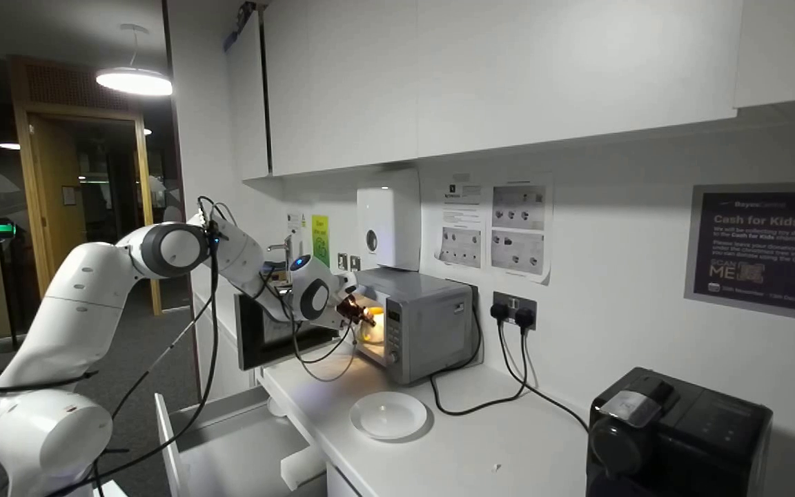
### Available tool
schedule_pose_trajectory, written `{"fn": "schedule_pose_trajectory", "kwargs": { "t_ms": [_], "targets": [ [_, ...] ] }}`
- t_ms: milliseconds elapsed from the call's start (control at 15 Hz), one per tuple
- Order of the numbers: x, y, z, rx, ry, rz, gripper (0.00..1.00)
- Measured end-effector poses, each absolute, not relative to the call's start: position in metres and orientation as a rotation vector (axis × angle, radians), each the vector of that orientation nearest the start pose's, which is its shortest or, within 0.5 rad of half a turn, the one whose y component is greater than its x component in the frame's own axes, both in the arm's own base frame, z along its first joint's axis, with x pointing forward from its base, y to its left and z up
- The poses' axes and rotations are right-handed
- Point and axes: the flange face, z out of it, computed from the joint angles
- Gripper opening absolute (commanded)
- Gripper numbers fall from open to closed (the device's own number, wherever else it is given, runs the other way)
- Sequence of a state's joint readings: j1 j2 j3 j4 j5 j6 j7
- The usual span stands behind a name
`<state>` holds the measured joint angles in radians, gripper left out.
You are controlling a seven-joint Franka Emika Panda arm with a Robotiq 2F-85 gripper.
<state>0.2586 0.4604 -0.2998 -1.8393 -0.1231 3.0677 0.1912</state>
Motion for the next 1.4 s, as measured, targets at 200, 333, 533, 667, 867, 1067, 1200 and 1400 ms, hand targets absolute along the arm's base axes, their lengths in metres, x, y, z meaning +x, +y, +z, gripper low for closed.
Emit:
{"fn": "schedule_pose_trajectory", "kwargs": {
  "t_ms": [200, 333, 533, 667, 867, 1067, 1200, 1400],
  "targets": [
    [0.692, 0.001, 0.386, -3.02, 0.059, -1.278, 0.27],
    [0.691, 0.001, 0.39, -3.03, 0.06, -1.293, 0.11],
    [0.691, 0.004, 0.392, -3.039, 0.047, -1.305, 0.02],
    [0.69, 0.007, 0.392, -3.046, 0.039, -1.306, 0.04],
    [0.689, 0.009, 0.392, -3.05, 0.03, -1.308, 0.04],
    [0.689, 0.011, 0.392, -3.054, 0.023, -1.309, 0.04],
    [0.689, 0.013, 0.393, -3.057, 0.02, -1.307, 0.04],
    [0.688, 0.021, 0.395, -3.057, 0.007, -1.296, 0.04]
  ]
}}
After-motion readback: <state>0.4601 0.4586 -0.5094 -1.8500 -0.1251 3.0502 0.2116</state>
